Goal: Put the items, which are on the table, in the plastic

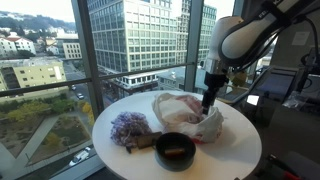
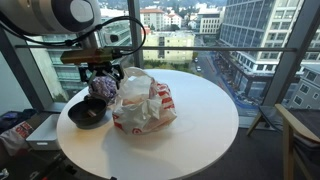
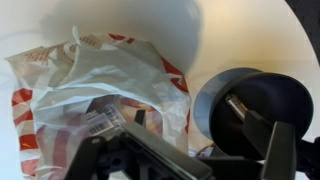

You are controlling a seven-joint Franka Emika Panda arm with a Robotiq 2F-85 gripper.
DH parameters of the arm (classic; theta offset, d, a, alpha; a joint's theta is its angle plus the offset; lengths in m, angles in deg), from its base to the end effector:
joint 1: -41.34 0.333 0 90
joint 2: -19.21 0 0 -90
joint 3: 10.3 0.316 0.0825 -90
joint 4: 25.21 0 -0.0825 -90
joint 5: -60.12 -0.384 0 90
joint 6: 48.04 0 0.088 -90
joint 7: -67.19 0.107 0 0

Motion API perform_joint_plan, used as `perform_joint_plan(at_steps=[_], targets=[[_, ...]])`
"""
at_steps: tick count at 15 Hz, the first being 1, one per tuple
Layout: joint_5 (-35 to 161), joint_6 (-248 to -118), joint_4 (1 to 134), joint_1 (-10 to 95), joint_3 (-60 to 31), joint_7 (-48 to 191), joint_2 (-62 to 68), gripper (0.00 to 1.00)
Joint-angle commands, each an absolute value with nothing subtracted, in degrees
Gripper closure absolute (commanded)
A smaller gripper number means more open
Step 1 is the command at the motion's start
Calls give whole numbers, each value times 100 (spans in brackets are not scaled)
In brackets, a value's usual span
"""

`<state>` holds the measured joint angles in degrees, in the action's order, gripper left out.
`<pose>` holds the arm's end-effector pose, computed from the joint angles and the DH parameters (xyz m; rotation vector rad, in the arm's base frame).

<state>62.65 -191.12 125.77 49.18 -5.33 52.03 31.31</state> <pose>0.4143 0.0935 0.3236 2.9877 0.7968 0.1102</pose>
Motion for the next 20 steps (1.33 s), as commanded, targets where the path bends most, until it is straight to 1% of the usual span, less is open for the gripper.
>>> perform_joint_plan(at_steps=[1,5,10,13,17,19,20], targets=[[6514,-19567,12540,5059,-202,5744,2635,0],[7095,-20226,12672,4979,-9,6979,2042,0],[7508,-20708,12659,5145,-140,8545,1293,0],[7103,-21096,12613,5252,-134,8647,937,0],[6219,-21506,12643,5365,147,8381,795,0],[6253,-21815,12707,5508,64,8450,743,0],[6640,-21995,12743,5570,-43,8687,708,0]])
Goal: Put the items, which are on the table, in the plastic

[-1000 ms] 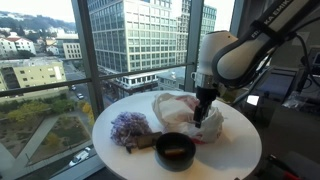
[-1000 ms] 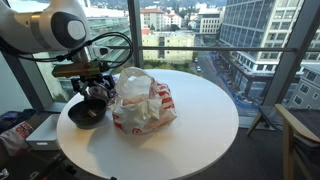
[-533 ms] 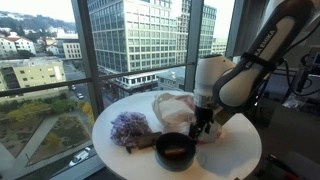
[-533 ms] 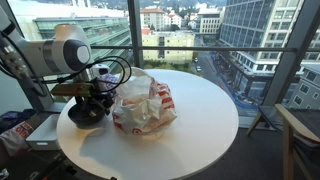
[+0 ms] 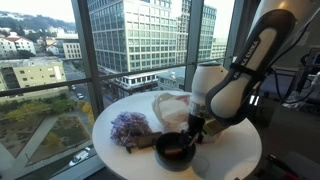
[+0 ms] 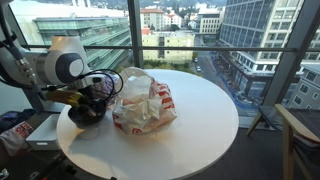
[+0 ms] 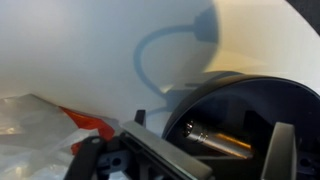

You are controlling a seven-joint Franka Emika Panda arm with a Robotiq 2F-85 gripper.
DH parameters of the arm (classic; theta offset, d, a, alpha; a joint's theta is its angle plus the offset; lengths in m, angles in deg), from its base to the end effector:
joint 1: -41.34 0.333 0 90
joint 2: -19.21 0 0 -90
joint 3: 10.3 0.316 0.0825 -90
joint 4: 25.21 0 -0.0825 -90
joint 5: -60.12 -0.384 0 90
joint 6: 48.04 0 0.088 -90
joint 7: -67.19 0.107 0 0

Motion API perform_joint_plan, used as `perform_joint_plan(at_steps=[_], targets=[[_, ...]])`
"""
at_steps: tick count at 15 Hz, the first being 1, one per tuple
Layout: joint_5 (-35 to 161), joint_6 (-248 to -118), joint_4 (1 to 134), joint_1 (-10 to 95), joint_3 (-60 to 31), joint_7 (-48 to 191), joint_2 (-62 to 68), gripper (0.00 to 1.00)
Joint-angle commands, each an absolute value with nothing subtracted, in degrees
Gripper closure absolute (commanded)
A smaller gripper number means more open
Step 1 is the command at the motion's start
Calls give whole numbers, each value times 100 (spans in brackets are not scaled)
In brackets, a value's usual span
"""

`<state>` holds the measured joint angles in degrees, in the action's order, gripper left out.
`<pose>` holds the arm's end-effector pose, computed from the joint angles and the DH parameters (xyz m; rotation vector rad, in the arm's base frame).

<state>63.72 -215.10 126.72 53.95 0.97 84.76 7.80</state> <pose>0.3879 0.1805 0.1830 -3.0841 -0.2562 -0.0889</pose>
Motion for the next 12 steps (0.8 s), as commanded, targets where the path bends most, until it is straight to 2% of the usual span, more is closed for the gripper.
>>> perform_joint_plan(at_steps=[1,7,8,9,12], targets=[[6847,-22116,12761,5692,-193,8779,686,0],[8099,-22460,12717,6375,-1199,9118,426,0],[8100,-22446,12698,6360,-1192,9061,367,25],[8120,-22452,12694,6383,-1223,9044,325,26],[8012,-22420,12683,6304,-1118,8973,223,51]])
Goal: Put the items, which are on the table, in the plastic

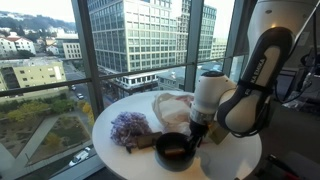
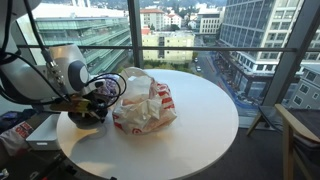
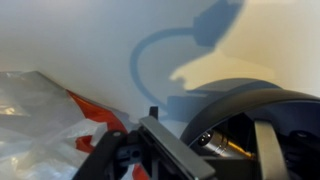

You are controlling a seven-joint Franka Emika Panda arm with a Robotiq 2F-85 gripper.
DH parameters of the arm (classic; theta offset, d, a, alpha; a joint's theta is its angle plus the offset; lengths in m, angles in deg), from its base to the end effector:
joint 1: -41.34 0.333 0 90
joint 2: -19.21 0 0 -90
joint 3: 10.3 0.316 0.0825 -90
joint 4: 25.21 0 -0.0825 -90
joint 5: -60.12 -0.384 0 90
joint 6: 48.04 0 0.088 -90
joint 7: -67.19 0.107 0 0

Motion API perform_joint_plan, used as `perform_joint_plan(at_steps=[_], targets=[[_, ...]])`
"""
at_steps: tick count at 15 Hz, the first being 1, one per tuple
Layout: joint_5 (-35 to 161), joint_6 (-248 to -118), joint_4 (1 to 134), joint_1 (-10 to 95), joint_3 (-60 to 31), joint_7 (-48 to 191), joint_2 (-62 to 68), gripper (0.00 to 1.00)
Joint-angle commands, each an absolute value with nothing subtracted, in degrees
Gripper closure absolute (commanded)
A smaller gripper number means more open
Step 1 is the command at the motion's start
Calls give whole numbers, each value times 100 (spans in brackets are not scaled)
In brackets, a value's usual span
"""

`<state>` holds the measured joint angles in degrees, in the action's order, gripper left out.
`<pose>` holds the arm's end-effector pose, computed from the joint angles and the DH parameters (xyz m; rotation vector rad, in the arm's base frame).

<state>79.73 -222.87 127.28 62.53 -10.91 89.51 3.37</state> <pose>0.3834 0.1715 0.1578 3.0900 0.4818 0.1924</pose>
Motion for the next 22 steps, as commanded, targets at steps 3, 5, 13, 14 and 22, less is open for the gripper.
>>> perform_joint_plan(at_steps=[3,5,13,14,22], targets=[[8000,-22412,12676,6292,-1111,8970,174,73],[7931,-22371,12669,6218,-1023,8938,172,85],[7099,-21996,12633,5362,-66,8720,332,87],[6996,-21882,12615,5274,30,8719,371,86],[5928,-20913,12218,5352,-258,8451,852,87]])
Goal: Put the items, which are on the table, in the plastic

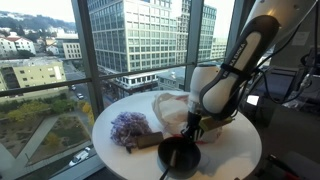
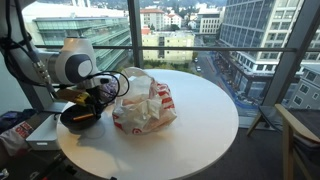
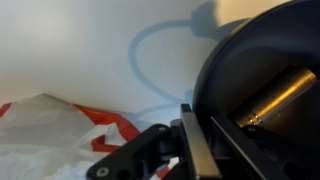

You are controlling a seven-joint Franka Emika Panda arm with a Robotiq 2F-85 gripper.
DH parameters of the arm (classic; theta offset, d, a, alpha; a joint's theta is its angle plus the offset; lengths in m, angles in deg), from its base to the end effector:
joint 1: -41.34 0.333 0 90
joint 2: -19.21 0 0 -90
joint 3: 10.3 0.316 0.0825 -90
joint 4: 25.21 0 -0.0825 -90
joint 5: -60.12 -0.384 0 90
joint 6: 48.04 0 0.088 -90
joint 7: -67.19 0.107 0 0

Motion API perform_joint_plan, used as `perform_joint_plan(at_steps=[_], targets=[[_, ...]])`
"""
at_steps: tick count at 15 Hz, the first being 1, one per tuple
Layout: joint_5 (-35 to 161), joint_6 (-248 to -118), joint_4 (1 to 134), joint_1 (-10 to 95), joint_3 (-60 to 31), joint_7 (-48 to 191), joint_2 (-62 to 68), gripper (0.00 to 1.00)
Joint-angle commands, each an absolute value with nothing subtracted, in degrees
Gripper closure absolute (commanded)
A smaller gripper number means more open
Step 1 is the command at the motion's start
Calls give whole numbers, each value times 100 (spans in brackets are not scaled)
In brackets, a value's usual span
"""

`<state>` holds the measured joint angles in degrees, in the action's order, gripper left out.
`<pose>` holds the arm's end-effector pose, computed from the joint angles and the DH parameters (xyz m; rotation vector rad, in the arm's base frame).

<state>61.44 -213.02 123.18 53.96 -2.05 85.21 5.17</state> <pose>0.4134 0.1629 0.1766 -3.0970 -0.1035 -0.0547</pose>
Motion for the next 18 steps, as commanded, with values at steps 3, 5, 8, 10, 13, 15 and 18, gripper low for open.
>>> perform_joint_plan(at_steps=[3,5,8,10,13,15,18], targets=[[5546,-20523,12079,5205,-169,8299,1068,89],[5309,-20312,11965,5116,-147,8184,1084,88],[5091,-20103,11869,5039,-168,8055,1035,88],[5105,-19983,11886,5017,-192,7985,1031,62],[6020,-19946,12117,5146,-440,8236,1313,42],[5788,-20005,11972,5071,-345,8150,1038,51],[5246,-20102,11929,4901,-257,7711,974,16]])
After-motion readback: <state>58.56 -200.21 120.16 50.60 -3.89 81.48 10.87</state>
